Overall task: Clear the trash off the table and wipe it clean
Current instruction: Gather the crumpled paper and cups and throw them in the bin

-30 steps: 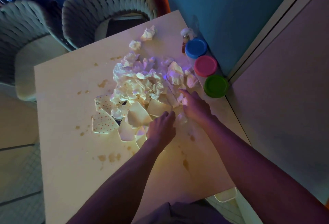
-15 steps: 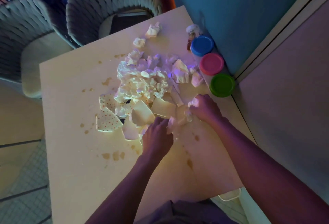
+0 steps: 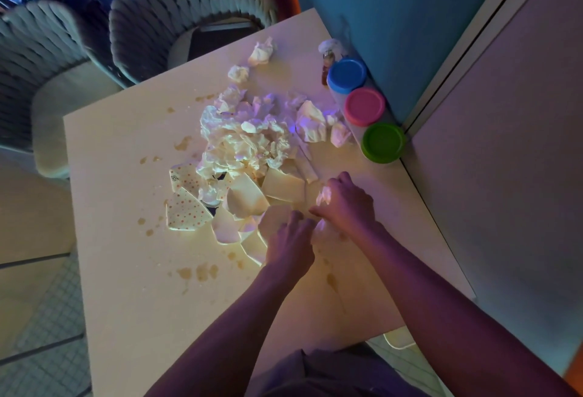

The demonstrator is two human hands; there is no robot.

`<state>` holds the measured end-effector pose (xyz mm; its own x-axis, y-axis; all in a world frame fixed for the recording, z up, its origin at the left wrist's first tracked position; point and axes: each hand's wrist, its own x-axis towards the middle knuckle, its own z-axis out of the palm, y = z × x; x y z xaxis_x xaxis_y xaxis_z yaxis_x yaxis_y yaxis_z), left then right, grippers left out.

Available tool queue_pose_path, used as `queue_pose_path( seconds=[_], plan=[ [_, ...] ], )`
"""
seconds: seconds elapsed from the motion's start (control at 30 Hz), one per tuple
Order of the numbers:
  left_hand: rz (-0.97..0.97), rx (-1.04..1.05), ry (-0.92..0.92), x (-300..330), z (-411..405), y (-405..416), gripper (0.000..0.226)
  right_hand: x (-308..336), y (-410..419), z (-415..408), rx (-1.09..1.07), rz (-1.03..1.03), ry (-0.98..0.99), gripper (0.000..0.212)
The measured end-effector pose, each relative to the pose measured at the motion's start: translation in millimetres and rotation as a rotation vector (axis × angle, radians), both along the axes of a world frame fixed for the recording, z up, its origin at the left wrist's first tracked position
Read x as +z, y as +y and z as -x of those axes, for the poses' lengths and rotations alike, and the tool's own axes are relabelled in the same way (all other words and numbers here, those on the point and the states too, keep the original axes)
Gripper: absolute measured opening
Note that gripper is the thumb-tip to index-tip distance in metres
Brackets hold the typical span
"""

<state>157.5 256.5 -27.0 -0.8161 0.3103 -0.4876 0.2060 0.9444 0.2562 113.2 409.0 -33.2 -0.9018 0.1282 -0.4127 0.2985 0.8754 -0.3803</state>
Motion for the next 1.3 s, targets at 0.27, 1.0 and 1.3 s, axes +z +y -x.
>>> queue_pose_path(
  seconds=[0.27,1.0,1.3],
  plan=[
    [-0.065,-0.003,0.055,0,-9,2,0.026,-8,-6,-5,0.085,-0.039,0.080,0.037],
    [-0.253,0.271,0.081,47,-45,-37,0.046,33,-27,-85,-0.826,0.973,0.012,0.017],
    [-0.365,0.191,0.037,59,-71,-69,0.062,49,-51,-139,-0.940,1.081,-0.052,0.060]
  ],
)
